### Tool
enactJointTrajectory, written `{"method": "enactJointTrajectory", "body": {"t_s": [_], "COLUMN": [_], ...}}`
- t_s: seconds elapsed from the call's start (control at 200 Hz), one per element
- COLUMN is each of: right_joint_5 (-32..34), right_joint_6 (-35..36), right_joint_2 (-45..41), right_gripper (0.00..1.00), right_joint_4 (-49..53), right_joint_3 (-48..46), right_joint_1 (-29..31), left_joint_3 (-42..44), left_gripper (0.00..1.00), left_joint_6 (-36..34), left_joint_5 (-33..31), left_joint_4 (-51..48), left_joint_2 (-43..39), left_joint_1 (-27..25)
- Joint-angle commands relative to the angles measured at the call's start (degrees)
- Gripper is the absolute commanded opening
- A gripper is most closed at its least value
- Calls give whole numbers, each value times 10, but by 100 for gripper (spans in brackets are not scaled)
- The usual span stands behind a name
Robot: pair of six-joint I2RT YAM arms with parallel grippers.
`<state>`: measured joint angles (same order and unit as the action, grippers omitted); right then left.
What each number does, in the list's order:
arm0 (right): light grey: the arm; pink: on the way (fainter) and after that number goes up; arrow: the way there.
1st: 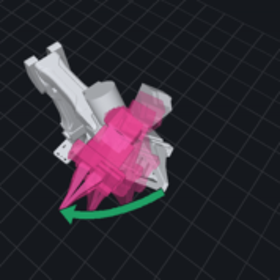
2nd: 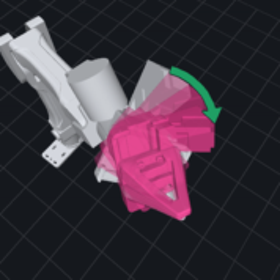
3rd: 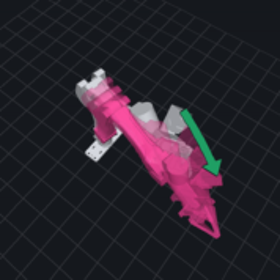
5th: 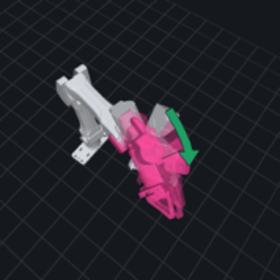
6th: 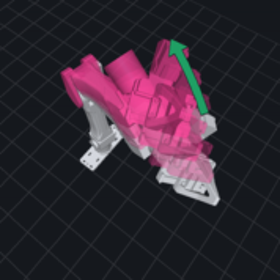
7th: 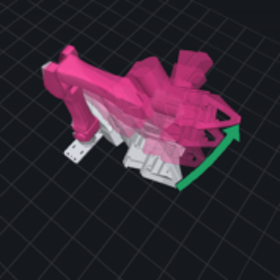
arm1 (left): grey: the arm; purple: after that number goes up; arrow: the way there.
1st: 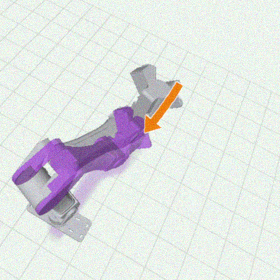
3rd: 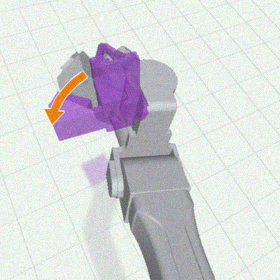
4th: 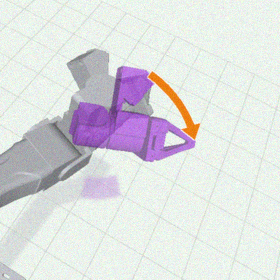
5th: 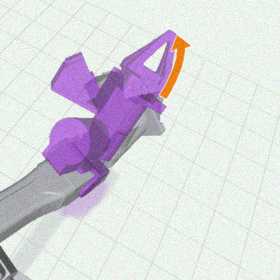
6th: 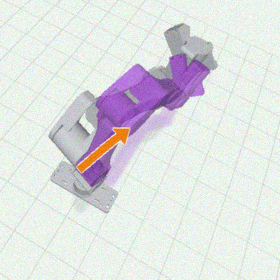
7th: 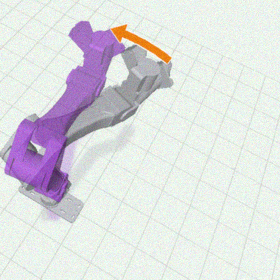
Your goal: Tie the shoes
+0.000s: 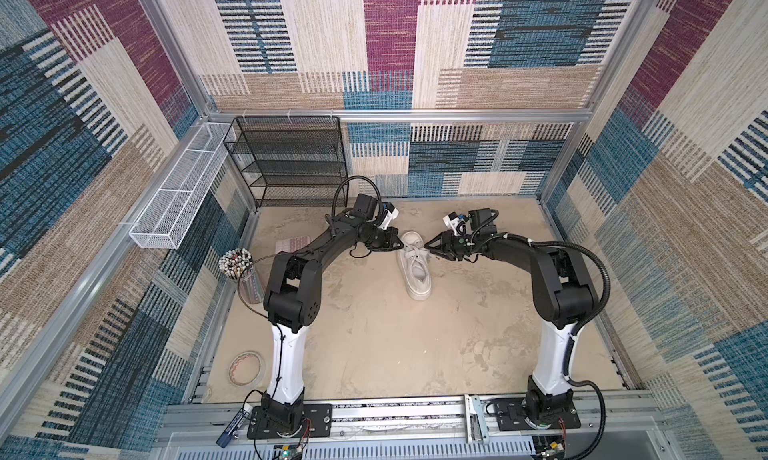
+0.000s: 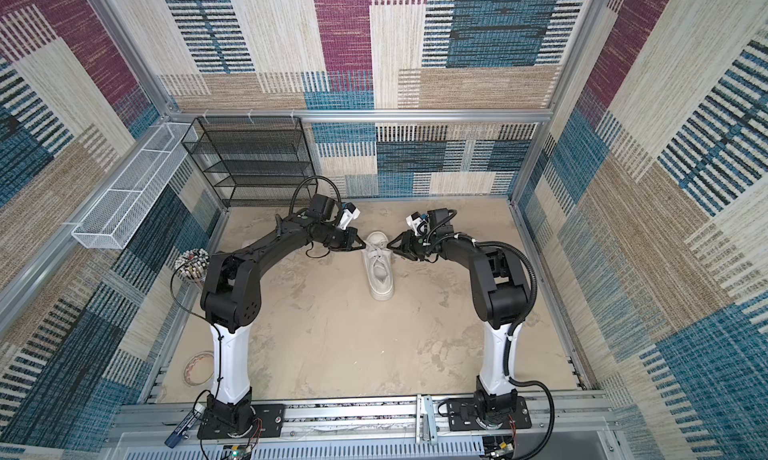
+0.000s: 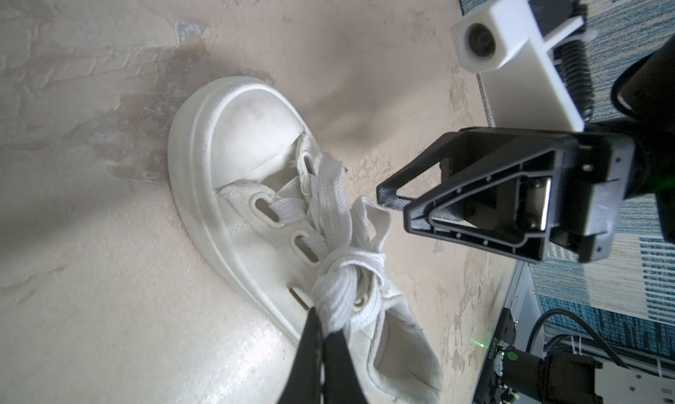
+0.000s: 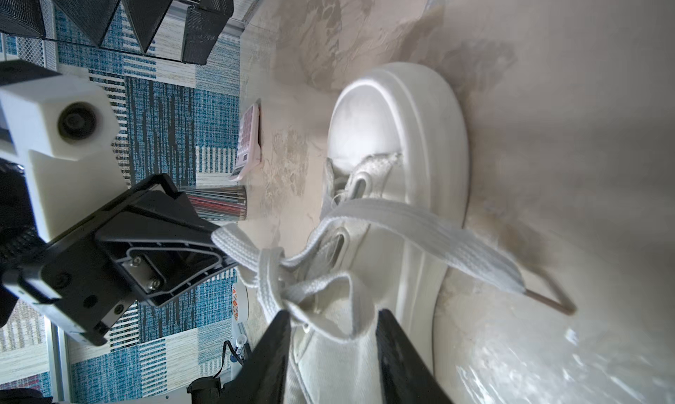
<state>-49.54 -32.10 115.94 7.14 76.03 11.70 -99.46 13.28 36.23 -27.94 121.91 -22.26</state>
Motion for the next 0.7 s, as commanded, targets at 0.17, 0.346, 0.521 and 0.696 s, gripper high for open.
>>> {"method": "enactJointTrajectory", "body": {"t_s": [0.17,0.346,0.521,0.696], "right_joint_5": [-17,-11,13,30], "right_joint_6": [-12,-6,-7,-6], "right_joint_2": [28,24,0,-21], "right_gripper": [40,10,0,0], "right_joint_4": [-19,-16,-23,-24], "right_joint_3": [19,15,-18,-38], "right_joint_1": [3,3,3,1], "left_joint_3": [0,1,2,-1], "left_gripper": [0,0,0,0], "left_joint_6": [-6,-17,-30,-41], "left_joint_5": [4,0,-9,-16], "left_joint_4": [0,-12,-18,-30], "left_joint_2": [-1,-3,-6,-5], "left_joint_1": [0,0,4,10]}}
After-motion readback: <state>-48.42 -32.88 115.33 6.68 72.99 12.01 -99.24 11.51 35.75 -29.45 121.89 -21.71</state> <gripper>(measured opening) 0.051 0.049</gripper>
